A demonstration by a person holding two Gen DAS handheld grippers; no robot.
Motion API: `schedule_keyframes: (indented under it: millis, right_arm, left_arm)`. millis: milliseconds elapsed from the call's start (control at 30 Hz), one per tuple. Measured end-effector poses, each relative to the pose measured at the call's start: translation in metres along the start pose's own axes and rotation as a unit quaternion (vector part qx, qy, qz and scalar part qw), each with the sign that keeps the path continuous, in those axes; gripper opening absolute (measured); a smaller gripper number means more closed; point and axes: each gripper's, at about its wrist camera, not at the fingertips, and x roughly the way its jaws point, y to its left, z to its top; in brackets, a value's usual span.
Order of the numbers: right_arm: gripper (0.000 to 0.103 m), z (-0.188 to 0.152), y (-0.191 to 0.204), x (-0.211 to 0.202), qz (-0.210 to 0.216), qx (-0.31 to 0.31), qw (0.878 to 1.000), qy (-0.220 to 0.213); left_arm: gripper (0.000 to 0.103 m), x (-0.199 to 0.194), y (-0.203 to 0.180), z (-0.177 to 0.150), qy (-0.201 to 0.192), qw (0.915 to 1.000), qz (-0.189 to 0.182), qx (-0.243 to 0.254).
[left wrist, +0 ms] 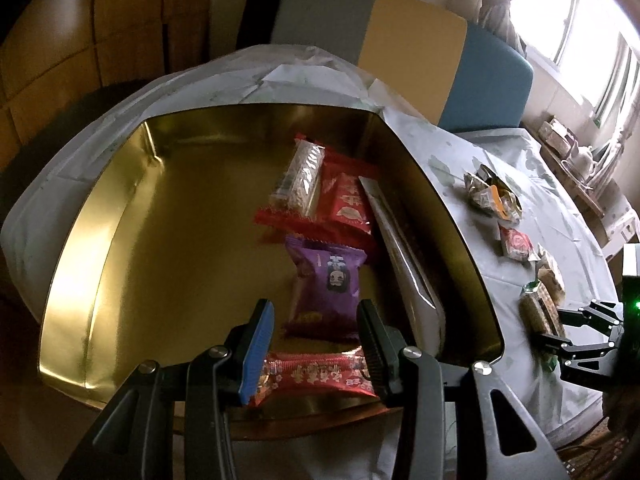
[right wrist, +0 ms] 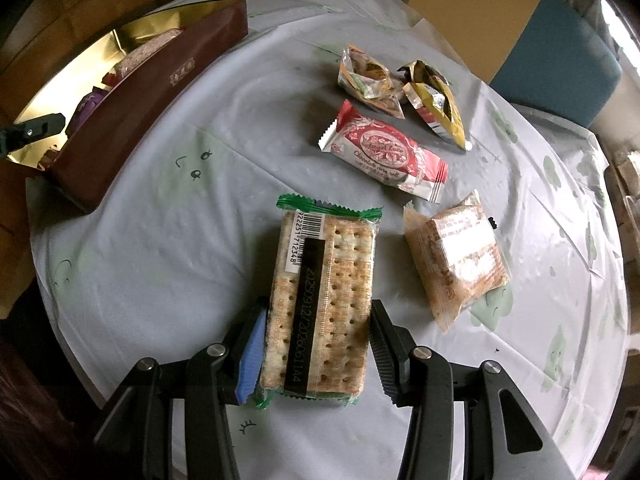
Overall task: Organize snacks
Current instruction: 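Carry the cracker pack into the gold tray and release with the right tool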
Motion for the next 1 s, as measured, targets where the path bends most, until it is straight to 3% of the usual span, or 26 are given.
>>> schedule_keyframes:
  millis: [500,767,1000]
  right_arm:
    - [0.048,-0.002,0.003,0.0,-0.004,-0.002,1.0,-0.002]
    - [0.048,0.012,0.003,-0.001,-0.012,0.004,1.0,0.021]
    - [0.048,0.031,0.013,-0.018,0.021,0.019,1.0,0.004]
  left_arm:
    - [0.044,-0.009,0.012,0.001,-0.019,0.9998,0.005,-0.008]
    - [0.044,-0.01,0.026,0.0,-0.023,0.9995,0.011,-0.02]
    - [0.044,-0.008,0.037,-0.002,-0.023,0.9991,0.014,-0.033]
